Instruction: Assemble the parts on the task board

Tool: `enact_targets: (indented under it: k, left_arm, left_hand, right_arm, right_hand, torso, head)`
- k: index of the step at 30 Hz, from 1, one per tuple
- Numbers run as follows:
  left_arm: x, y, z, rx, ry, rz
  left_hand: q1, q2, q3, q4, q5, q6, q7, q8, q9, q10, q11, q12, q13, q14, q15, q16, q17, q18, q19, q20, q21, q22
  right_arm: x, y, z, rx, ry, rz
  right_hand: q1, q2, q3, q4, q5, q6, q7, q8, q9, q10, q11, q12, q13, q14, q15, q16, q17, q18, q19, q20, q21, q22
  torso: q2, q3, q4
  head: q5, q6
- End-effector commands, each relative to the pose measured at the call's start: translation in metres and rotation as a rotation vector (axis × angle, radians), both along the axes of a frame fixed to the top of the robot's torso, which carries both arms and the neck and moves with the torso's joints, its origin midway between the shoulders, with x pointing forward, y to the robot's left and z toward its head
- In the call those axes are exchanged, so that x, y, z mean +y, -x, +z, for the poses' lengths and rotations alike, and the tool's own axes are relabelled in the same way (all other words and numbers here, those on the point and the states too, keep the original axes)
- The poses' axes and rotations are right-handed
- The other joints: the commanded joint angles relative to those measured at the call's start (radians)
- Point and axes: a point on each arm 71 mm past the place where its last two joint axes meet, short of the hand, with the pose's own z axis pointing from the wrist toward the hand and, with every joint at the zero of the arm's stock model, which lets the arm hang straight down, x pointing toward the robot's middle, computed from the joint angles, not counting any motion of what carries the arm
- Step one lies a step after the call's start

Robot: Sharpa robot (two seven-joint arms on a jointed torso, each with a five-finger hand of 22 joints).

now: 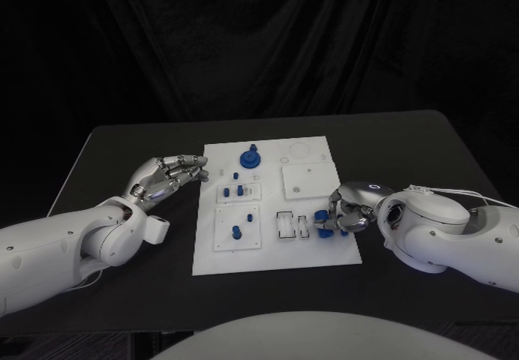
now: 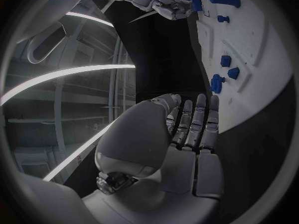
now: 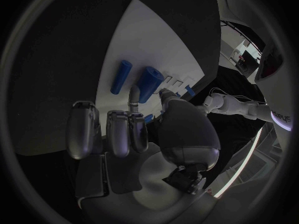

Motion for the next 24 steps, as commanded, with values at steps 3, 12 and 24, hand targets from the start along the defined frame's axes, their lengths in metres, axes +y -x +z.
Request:
enact_targets:
  k: [3,12,24]
  left_arm:
    - [-0.002,0.000,0.005,-0.063,0.041,-0.012]
    - [-0.003,0.000,0.004,-0.059,0.042,-0.016]
    - [-0.003,0.000,0.002,-0.054,0.042,-0.019]
  left_hand:
    - [-0.008,0.003,0.006,0.001,0.005,0.001,0.003,0.003,-0.001,0.006,-0.001,-0.004,-0.002,-0.003,0.002,0.005,-0.001,0.006,-0.006,0.001,0.006,0.001]
    - [-0.008,0.003,0.007,0.001,0.006,0.001,0.003,0.003,-0.001,0.006,-0.001,-0.004,-0.002,-0.003,0.002,0.005,-0.002,0.005,-0.007,0.001,0.006,0.002]
    - [-0.009,0.004,0.008,0.000,0.006,0.000,0.003,0.003,-0.001,0.006,0.000,-0.004,-0.003,-0.003,0.002,0.005,-0.002,0.005,-0.007,0.001,0.006,0.002]
  right_arm:
    - [0.000,-0.001,-0.005,0.019,0.047,-0.008]
    - [0.002,-0.006,-0.015,0.062,0.108,-0.011]
    - [0.008,-0.009,-0.020,0.082,0.092,-0.001]
  right_hand:
    - [-0.009,0.003,0.008,0.000,0.010,0.006,0.001,-0.010,0.002,0.102,-0.005,0.001,0.263,0.077,-0.008,-0.004,0.131,-0.004,0.035,-0.006,0.000,0.197]
    - [-0.009,0.004,0.010,-0.001,0.017,0.006,0.002,-0.018,0.003,0.102,-0.004,0.001,0.263,0.075,-0.008,-0.008,0.121,-0.002,0.031,-0.006,-0.011,0.194]
    - [0.086,0.005,0.061,-0.036,0.223,0.016,0.002,-0.068,0.022,0.102,-0.003,0.001,0.263,0.074,-0.007,-0.014,0.118,0.001,0.027,-0.005,-0.019,0.191]
  torso:
    - [0.000,0.0017,-0.0011]
    - [0.000,0.0020,-0.0017]
    - [-0.001,0.0005,-0.0002]
  head:
    - [0.001,0.000]
    - [0.002,0.000]
    - [0.004,0.000]
